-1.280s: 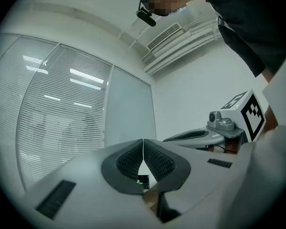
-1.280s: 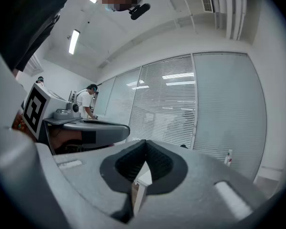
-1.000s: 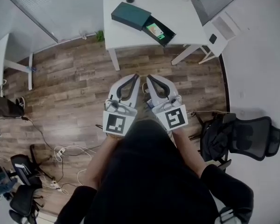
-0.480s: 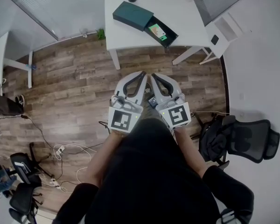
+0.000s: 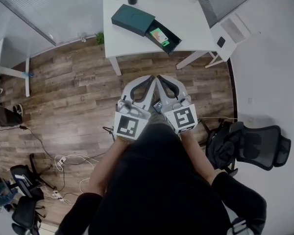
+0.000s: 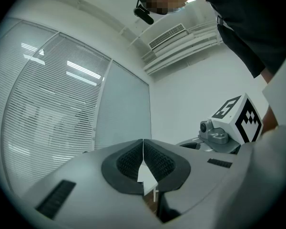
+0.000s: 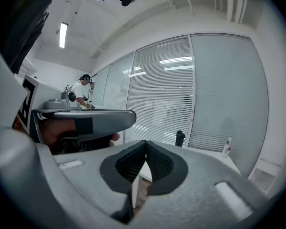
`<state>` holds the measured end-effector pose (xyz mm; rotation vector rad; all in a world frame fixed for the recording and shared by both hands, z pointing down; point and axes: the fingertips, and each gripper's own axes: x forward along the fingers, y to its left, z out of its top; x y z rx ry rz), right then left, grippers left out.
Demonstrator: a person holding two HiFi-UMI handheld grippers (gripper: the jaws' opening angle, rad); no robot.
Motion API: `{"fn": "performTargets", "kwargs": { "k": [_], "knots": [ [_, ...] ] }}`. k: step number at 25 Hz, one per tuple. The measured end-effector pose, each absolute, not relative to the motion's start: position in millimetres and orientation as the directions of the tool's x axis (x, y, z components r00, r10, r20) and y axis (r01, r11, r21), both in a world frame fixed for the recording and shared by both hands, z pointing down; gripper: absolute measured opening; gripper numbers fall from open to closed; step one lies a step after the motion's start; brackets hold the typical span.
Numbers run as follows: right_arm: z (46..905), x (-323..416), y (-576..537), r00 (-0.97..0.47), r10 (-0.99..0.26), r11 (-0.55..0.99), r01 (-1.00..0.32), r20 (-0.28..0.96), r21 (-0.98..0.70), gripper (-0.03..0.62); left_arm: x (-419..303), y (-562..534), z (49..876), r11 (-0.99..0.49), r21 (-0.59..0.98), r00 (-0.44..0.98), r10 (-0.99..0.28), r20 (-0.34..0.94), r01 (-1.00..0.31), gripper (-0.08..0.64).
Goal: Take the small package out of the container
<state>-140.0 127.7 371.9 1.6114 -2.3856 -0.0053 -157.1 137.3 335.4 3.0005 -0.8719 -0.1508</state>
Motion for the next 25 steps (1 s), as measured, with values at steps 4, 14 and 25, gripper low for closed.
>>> {"fn": "performTargets", "kwargs": {
  "k": [4,14,25],
  "knots": [
    [374.5,-125.9,117.0,-0.339,-0.907,0.385,-0.908,0.251,0.165,-0.003,-150.4,125.1,339.0,-0.839,0.073,0.836,-0.544,-0.073,-0.539,0.002],
    [382.9,-79.8,78.6,-0.334,-0.904,0.383,-0.91,0.266,0.158,-0.003,-121.4,91.9,342.7,-0.83,0.076,0.831,-0.555,-0.034,-0.552,0.002],
    [393.0,-45.3,47.1,-0.343,-0.898,0.387,-0.914,0.274,0.124,-0.003,-95.1,56.5,345.8,-0.83,0.081,0.831,-0.555,-0.021,-0.552,0.002]
  ]
}}
